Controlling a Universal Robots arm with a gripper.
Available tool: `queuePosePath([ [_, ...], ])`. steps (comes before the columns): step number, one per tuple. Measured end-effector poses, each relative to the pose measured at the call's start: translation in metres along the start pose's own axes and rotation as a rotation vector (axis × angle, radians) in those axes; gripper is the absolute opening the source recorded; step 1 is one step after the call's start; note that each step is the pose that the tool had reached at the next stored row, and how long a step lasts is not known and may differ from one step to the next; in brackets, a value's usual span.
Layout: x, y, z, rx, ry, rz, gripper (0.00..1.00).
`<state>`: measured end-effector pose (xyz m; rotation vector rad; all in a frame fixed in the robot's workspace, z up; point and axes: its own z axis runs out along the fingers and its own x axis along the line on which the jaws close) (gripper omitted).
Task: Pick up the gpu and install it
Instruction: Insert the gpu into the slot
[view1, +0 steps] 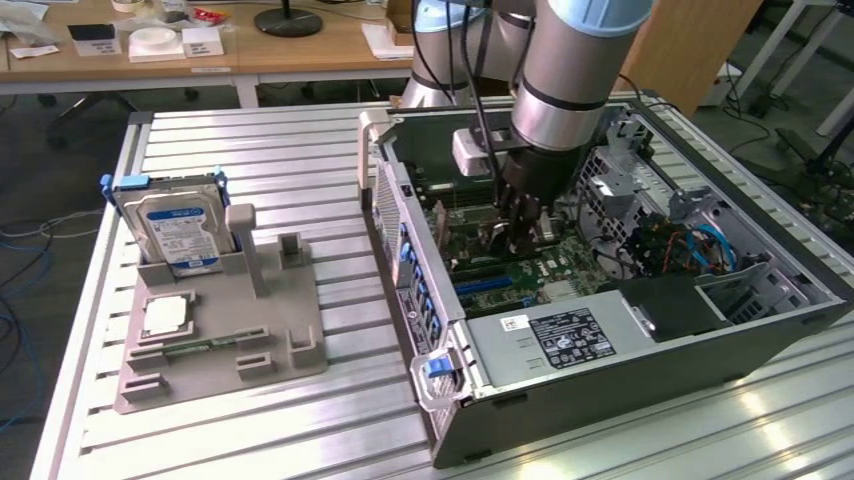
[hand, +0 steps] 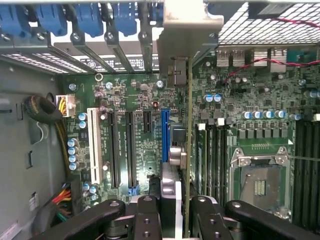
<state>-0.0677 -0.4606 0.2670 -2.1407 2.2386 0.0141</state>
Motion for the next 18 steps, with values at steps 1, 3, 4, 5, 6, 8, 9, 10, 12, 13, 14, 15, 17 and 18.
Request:
queuePosePath([
  [1, 0.001, 0.0, 0.0018, -0.0008, 0.0, -0.001, 0.28],
  [3, 0.001, 0.0001, 0.0055, -0.0027, 0.0, -0.001, 0.28],
  [4, 0.002, 0.0002, 0.0073, -0.0038, 0.0001, -0.002, 0.28],
  [5, 0.002, 0.0002, 0.0089, -0.005, 0.0002, -0.002, 0.28],
  [6, 0.002, 0.0002, 0.0105, -0.0063, 0.0001, -0.003, 0.28],
  [8, 0.002, 0.0002, 0.0134, -0.0089, 0.0001, -0.004, 0.28],
  [9, 0.003, 0.0002, 0.0144, -0.01, 0.0004, -0.004, 0.28],
  [10, 0.004, 0.0002, 0.0152, -0.0105, 0.0004, -0.004, 0.28],
  [12, 0.005, 0.0001, 0.0166, -0.0113, 0.0003, -0.005, 0.28],
  [13, 0.006, 0.0001, 0.0172, -0.0115, 0.0003, -0.005, 0.28],
  [14, 0.007, 0.0001, 0.0177, -0.0117, 0.0004, -0.005, 0.28],
  [15, 0.008, 0.0001, 0.0185, -0.0118, 0.0001, -0.005, 0.28],
  [17, 0.008, 0.0002, 0.0192, -0.0121, 0.0003, -0.004, 0.28],
  [18, 0.008, 0.0002, 0.0192, -0.0121, 0.0003, -0.005, 0.28],
])
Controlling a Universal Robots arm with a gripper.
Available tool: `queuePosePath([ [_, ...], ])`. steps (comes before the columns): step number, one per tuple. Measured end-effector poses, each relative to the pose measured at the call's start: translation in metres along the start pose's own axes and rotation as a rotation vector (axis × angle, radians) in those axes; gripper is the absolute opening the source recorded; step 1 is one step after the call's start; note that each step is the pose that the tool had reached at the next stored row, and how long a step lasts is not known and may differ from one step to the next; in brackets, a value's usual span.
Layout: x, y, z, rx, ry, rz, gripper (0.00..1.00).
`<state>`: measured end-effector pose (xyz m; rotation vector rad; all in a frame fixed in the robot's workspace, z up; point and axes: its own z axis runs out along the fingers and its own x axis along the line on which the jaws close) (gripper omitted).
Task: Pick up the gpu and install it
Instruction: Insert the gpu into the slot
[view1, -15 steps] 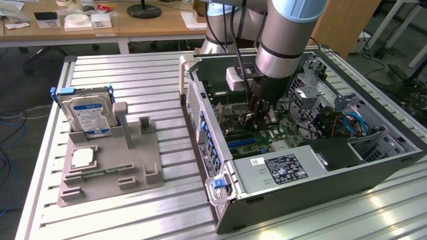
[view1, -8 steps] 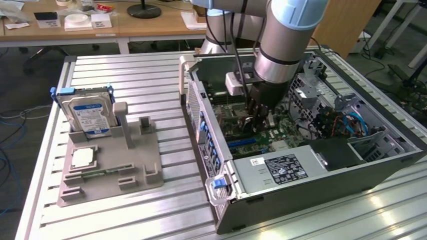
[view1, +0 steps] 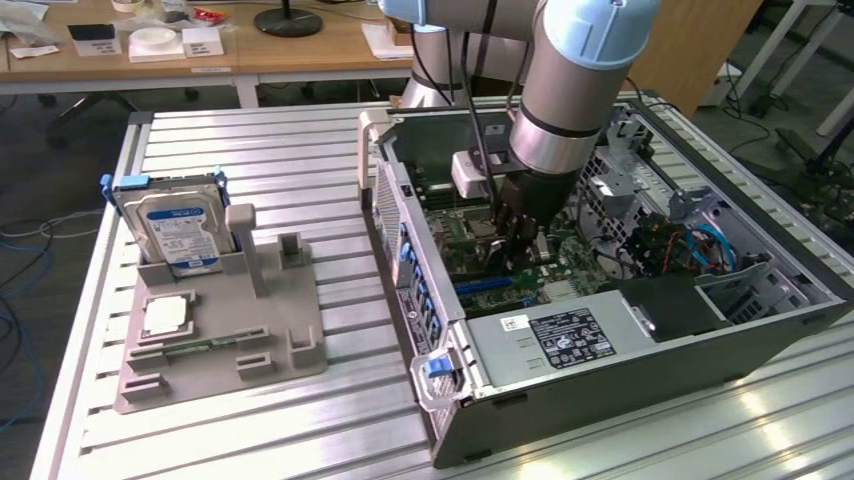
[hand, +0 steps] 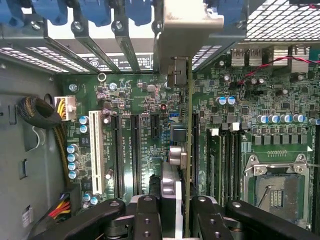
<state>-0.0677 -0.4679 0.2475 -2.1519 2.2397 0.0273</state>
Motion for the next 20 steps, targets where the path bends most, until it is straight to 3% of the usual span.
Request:
queuePosePath([
  [4, 0.0, -0.0001, 0.0, 0.0, 0.0, 0.0, 0.28],
  [8, -0.0003, -0.0001, 0.0002, 0.0001, 0.005, -0.003, 0.28],
  [20, -0.0003, -0.0002, 0.0021, -0.0009, 0.0046, -0.031, 0.28],
])
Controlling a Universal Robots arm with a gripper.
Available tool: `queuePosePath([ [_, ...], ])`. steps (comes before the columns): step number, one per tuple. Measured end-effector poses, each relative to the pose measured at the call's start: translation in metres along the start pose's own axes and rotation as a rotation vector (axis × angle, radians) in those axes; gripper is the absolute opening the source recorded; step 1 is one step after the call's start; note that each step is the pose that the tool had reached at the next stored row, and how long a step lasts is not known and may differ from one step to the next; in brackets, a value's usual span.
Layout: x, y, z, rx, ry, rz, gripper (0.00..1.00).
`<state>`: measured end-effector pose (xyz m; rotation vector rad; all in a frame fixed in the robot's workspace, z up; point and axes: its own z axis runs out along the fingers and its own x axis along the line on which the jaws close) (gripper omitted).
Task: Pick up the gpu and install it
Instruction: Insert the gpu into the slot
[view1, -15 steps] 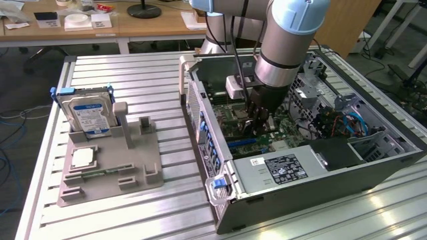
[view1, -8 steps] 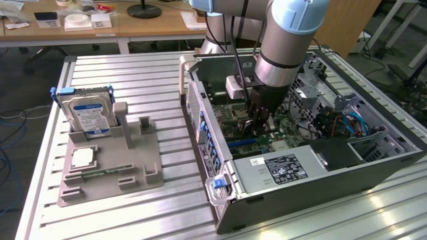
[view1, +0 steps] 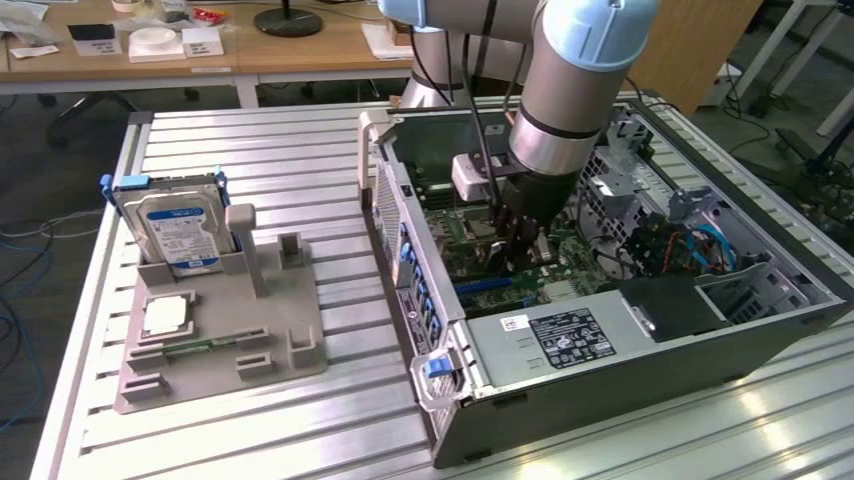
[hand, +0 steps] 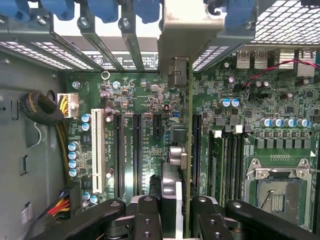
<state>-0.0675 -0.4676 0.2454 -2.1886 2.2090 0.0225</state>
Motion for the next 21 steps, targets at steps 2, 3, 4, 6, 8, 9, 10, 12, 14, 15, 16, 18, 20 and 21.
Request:
queuePosePath([
  [2, 0.0, 0.0001, 0.0008, 0.0, 0.0, 0.001, 0.28],
  [3, -0.001, 0.0, 0.0014, 0.0001, -0.0001, 0.003, 0.28],
  [4, -0.001, 0.0, 0.0019, 0.0002, -0.0001, 0.005, 0.28],
  [6, -0.002, 0.0, 0.0027, 0.0004, -0.0001, 0.01, 0.28],
  [8, -0.002, 0.0001, 0.0026, 0.0004, 0.0001, 0.012, 0.28],
  [9, -0.002, 0.0001, 0.0026, 0.0004, 0.0002, 0.012, 0.28],
  [10, -0.002, 0.0003, 0.0026, 0.0003, 0.0003, 0.012, 0.28],
  [12, -0.002, 0.0024, 0.0031, 0.0005, 0.0001, 0.012, 0.28],
  [14, -0.002, 0.003, 0.0042, 0.0005, 0.0001, 0.012, 0.28],
  [15, -0.002, 0.0031, 0.0055, 0.0004, 0.0002, 0.012, 0.28],
  [16, -0.002, 0.0031, 0.0073, 0.0004, 0.0, 0.012, 0.28],
  [18, -0.002, 0.0031, 0.0104, 0.0005, 0.0001, 0.012, 0.28],
  [20, -0.002, 0.0035, 0.012, 0.0004, 0.0001, 0.012, 0.28],
  [21, -0.002, 0.0037, 0.0128, 0.0004, 0.0002, 0.012, 0.28],
])
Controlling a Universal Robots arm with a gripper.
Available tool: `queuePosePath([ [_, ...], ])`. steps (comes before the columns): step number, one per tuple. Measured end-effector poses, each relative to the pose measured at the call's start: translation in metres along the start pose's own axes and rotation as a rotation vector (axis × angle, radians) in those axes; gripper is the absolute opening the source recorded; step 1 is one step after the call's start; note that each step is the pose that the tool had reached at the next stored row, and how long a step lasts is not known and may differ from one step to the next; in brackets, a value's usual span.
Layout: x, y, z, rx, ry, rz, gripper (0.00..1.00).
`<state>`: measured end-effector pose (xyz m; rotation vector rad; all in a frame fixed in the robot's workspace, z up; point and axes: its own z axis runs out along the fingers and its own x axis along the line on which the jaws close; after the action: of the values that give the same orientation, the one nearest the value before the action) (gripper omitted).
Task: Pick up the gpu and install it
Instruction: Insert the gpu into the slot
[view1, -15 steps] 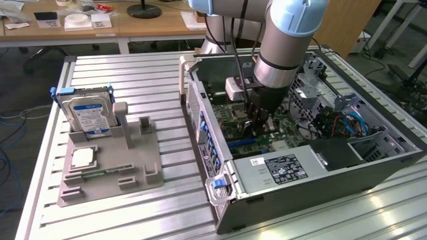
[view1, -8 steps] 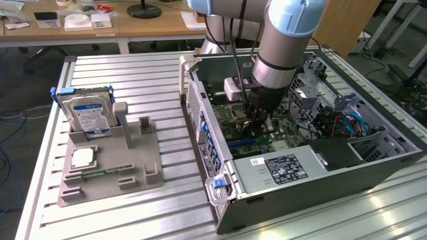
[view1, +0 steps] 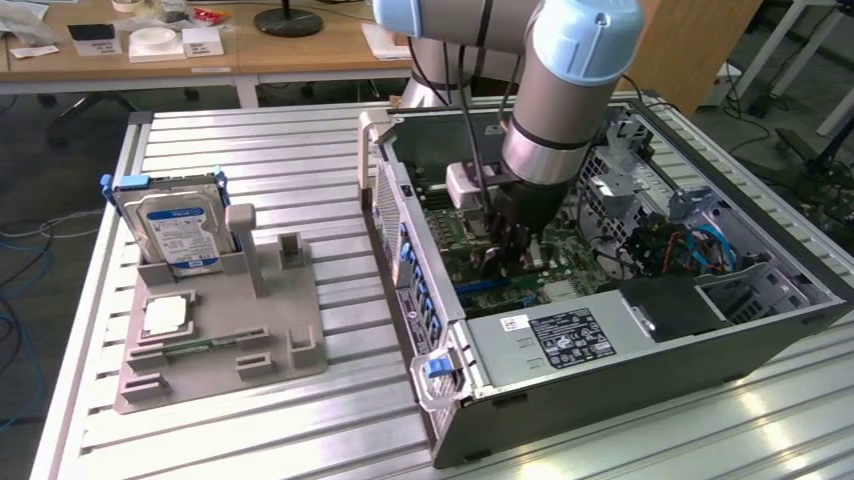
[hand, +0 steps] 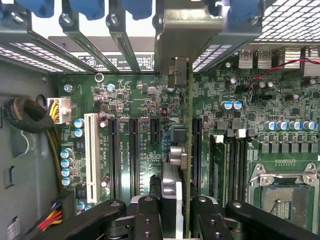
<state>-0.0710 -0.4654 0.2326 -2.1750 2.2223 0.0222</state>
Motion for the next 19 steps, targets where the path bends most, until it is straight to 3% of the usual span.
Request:
queuePosePath([
  [19, 0.0001, 0.0033, 0.0058, 0.0, -0.0001, 0.0, 0.28],
])
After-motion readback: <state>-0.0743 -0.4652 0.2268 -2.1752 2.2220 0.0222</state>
